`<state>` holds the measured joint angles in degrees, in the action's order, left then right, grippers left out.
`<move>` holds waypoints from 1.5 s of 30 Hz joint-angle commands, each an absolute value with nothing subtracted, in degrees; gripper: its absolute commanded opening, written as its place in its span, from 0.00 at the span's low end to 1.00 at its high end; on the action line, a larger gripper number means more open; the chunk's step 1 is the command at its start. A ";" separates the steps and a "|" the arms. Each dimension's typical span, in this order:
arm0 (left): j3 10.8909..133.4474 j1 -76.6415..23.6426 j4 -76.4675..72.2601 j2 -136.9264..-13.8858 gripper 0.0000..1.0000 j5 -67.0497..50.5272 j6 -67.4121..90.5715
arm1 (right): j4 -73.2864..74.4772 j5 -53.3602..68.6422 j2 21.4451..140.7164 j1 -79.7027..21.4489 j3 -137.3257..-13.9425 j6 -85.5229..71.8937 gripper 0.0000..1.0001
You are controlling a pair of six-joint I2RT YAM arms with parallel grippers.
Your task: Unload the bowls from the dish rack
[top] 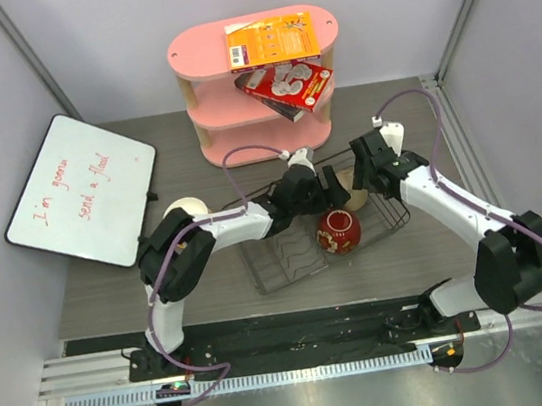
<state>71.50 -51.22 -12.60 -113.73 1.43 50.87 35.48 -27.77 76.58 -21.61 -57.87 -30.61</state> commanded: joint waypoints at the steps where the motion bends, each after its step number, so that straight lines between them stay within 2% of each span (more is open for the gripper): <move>1: 75.67 -50.10 -11.87 -113.99 0.84 2.02 49.83 | 34.28 -29.44 80.77 -21.45 -58.28 -30.06 0.75; 9: 76.38 -48.43 -11.61 -115.66 0.84 1.05 52.64 | 32.34 -28.39 83.67 -21.45 -56.16 -29.09 0.75; 17: 80.85 -48.34 -4.40 -119.00 0.84 2.11 52.91 | 32.52 -27.51 82.00 -21.45 -53.70 -28.56 0.74; 28: 80.77 -48.69 -0.44 -119.54 0.84 6.23 54.31 | 34.01 -28.21 77.61 -21.45 -59.94 -28.65 0.74; 39: 80.95 -49.39 2.02 -121.11 0.83 8.61 54.93 | 30.85 -27.51 87.43 -21.45 -59.06 -27.16 0.75; 45: 82.88 -49.75 8.51 -122.51 0.84 13.00 54.05 | 31.03 -24.35 87.98 -21.45 -56.87 -27.68 0.70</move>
